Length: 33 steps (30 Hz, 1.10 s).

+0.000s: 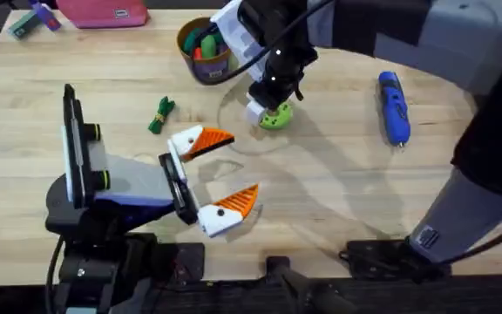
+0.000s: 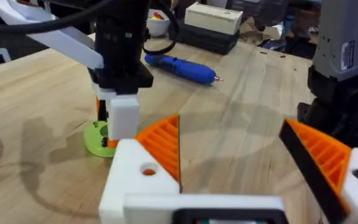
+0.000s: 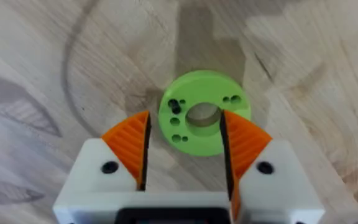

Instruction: Pick up the gripper from the table and insert it into the empty holder that is missing its gripper. Then pick up a screw, insert it into the mounting hole, and use the screwdriver to tighten it. Finally, clean up the table by picking up the vegetable and placing it into the bucket.

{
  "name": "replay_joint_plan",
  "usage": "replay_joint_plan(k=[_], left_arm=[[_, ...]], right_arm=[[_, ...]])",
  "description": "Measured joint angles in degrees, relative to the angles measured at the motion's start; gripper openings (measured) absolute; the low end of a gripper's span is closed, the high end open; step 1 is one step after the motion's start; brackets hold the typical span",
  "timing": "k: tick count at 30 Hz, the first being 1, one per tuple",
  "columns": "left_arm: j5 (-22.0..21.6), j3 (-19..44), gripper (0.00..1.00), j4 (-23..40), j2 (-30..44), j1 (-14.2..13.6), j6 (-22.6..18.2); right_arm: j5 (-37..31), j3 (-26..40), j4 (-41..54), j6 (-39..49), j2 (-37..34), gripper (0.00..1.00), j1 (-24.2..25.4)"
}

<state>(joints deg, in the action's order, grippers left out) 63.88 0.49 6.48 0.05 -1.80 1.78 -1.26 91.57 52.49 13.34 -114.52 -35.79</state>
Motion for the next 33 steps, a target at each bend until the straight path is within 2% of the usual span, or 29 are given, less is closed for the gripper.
replay_joint_plan(k=[7, 13, 19, 26, 33], left_arm=[[0.0, 0.0, 0.985, 0.0, 0.0, 0.0, 0.0], [0.0, 0.0, 0.985, 0.0, 0.0, 0.0, 0.0], [0.0, 0.0, 0.985, 0.0, 0.0, 0.0, 0.0], [0.0, 0.0, 0.985, 0.0, 0.0, 0.0, 0.0], [0.0, 0.0, 0.985, 0.0, 0.0, 0.0, 0.0]], right_arm=[[0.0, 0.0, -0.64, 0.29, -0.09, 0.598, 0.0], [0.0, 0.0, -0.77, 2.94, -0.09, 0.557, -0.11], [0.0, 0.0, -1.53, 3.89, -0.09, 0.467, -0.83], [0.0, 0.11, -1.62, 4.33, -1.28, 0.302, -0.96], [0.0, 0.11, -1.64, 4.53, -1.81, 0.28, -0.96]])
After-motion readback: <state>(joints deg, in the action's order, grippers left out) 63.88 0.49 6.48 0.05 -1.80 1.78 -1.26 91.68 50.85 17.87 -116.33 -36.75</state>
